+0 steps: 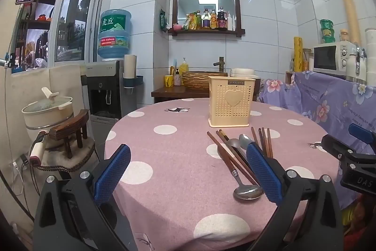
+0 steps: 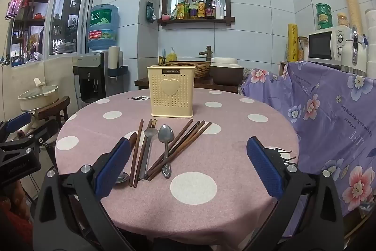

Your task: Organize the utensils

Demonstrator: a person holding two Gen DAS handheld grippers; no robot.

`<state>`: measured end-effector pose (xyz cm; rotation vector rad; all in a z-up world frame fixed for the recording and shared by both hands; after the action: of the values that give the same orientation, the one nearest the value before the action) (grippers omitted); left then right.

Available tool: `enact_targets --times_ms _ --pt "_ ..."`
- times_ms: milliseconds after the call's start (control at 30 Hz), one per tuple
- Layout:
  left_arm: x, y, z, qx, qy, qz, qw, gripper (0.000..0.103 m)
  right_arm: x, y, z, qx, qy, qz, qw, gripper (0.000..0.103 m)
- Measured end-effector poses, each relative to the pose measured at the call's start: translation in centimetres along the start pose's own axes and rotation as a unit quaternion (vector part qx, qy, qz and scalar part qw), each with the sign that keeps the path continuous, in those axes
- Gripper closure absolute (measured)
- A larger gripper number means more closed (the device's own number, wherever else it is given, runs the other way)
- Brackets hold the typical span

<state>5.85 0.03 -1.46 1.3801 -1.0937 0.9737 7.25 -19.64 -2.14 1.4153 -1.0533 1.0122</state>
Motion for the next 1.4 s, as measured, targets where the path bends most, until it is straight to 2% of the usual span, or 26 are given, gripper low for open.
enact_targets --times_ms 267,1400 --pt "0.0 0.0 -0.5 0.004 0.006 0.009 0.9999 0.005 -0.1 0.0 0.0 -0.001 0.000 -0.005 1.000 0.005" --pt "-0.8 -0.3 -1.0 0.007 0.004 0.001 1.0000 0.005 -0.6 -0.2 -0.5 0.002 0.002 -0.010 1.000 0.005"
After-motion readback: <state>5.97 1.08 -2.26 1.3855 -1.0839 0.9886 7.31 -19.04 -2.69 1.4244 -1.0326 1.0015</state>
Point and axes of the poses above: each gripper's, at about its wrist camera, not at the fingertips, and y roughly against the way its jaws point, z to its right, x to its top, the point moved 6 cm from there along -y, roughly the way its jaws point, and after that the axes turned 5 degrees about -y, right-handed, at the moved point
